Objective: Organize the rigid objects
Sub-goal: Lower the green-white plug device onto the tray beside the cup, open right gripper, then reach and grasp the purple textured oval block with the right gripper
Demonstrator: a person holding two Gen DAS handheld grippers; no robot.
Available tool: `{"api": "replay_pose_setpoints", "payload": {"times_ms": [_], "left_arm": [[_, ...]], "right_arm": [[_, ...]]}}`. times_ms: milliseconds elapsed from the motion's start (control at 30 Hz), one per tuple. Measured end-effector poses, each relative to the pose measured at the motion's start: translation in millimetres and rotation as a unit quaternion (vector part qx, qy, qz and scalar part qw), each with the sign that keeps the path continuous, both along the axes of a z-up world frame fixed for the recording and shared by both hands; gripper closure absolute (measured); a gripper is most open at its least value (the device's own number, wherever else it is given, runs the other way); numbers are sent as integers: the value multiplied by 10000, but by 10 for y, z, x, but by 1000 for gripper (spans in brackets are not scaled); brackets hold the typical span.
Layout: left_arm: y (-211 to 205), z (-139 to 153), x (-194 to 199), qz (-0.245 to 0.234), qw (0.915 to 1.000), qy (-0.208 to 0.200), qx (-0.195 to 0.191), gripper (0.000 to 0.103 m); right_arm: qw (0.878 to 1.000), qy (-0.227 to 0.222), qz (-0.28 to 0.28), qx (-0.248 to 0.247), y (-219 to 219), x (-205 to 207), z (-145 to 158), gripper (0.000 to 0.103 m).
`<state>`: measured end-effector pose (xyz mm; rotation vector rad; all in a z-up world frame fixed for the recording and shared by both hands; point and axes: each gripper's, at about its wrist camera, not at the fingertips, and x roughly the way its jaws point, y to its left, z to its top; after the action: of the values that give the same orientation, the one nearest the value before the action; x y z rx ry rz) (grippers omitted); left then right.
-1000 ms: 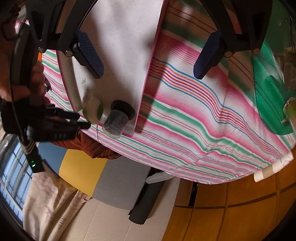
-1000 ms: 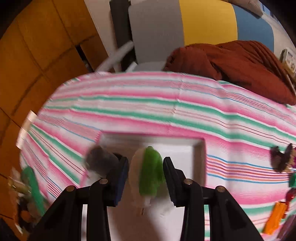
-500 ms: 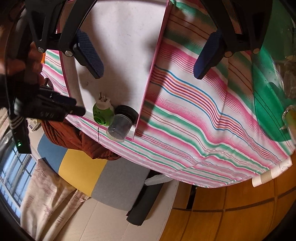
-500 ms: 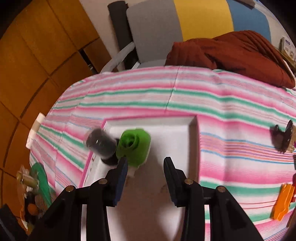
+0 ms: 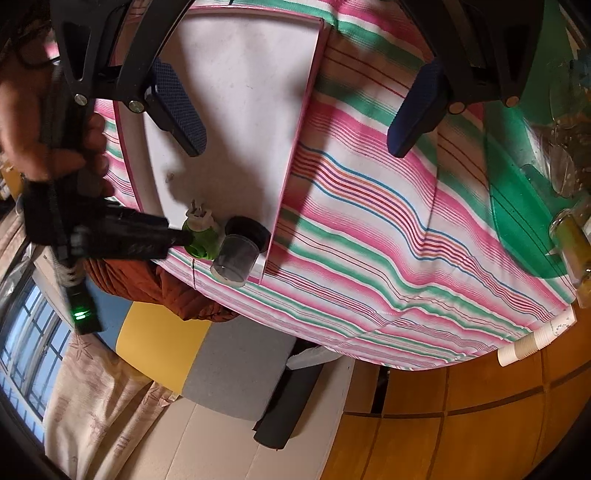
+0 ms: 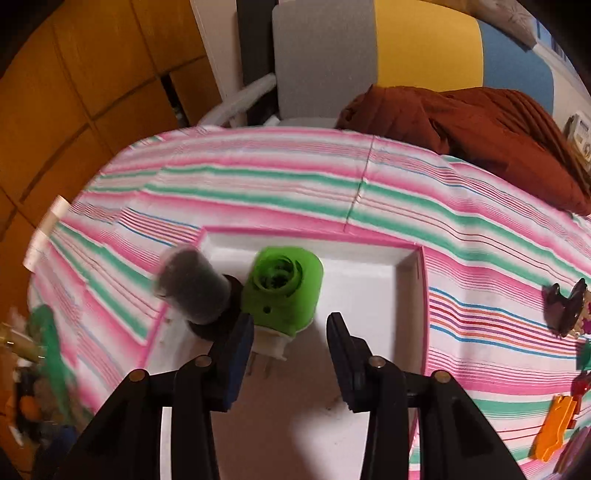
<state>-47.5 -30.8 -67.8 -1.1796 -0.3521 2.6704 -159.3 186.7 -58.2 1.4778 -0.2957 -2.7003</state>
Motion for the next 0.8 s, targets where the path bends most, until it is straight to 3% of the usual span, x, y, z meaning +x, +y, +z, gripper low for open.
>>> {"api": "replay_pose_setpoints", "payload": {"times_ms": [333,800], "left_arm": [[153,1,95,-152,9998,-74,107,3],[601,127,357,-771,9970,52,-71,2]], "right_arm": [[9979,320,-314,-477,374,618,312,61],[9889,214,-1368,-529,1203,1429,197,61]]}}
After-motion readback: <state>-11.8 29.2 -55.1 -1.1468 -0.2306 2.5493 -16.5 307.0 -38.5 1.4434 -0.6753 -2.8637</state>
